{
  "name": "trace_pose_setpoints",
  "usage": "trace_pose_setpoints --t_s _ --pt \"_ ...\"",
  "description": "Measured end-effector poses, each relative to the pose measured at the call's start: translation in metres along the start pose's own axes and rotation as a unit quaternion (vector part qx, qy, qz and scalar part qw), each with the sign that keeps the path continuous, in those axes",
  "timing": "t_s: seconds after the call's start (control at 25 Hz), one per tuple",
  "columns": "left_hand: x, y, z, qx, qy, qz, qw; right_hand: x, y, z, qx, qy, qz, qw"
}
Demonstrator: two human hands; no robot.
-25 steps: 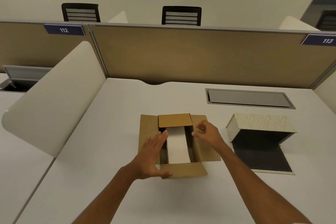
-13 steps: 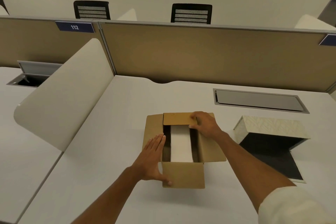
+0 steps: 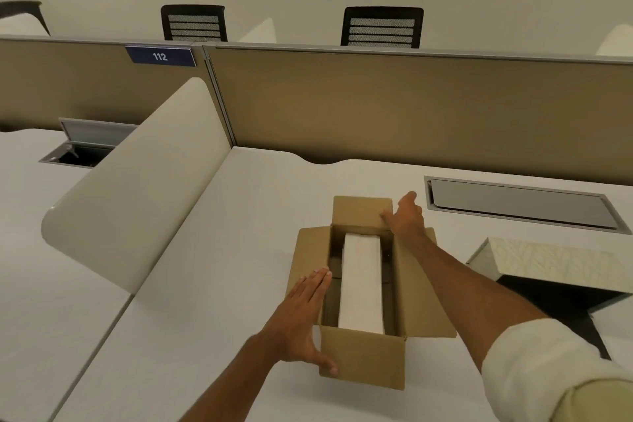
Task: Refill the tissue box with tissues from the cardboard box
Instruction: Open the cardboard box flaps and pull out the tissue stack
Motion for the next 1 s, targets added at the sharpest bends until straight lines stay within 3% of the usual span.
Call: trace_pose_setpoints --t_s 0.12,0.28,0.36,0.56,0.64,0.88,1.0 --pt "-0.001 0.001 0.000 0.004 -0.008 -0.005 1.000 -0.015 0.009 -0.010 -0.014 -0.045 0.003 0.999" --pt "0.001 0.004 -0.001 0.006 -0.007 -0.009 1.000 -0.016 0.007 -0.012 0.006 -0.003 -0.017 1.000" --pt "0.002 0.005 -0.001 0.003 -0.009 -0.003 1.000 -0.011 -0.001 -0.007 0.038 0.013 -0.035 0.999" --pt "0.013 0.014 -0.002 0.020 -0.012 0.002 1.000 -0.004 -0.061 0.006 0.173 -0.113 -0.107 0.973" --pt "0.016 0.019 -0.003 0.024 0.005 0.004 1.000 -0.014 -0.090 0.003 0.190 -0.087 -0.084 0.974" --pt "0.014 0.021 -0.007 0.010 0.058 0.024 0.998 -0.046 -0.124 -0.018 0.036 -0.078 0.066 0.994" --pt "0.015 0.022 -0.009 0.012 0.058 0.026 0.998 -0.053 -0.121 -0.026 -0.081 -0.001 0.113 0.990"
Point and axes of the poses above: each hand's wrist, its own y-axis towards the middle knuckle, its own x-axis out of the back of the hand, z = x × y, the point moved 5 cm from there along y, towards the middle knuckle, and after that the axes turned 4 degrees about x, right-handed, at the moved point
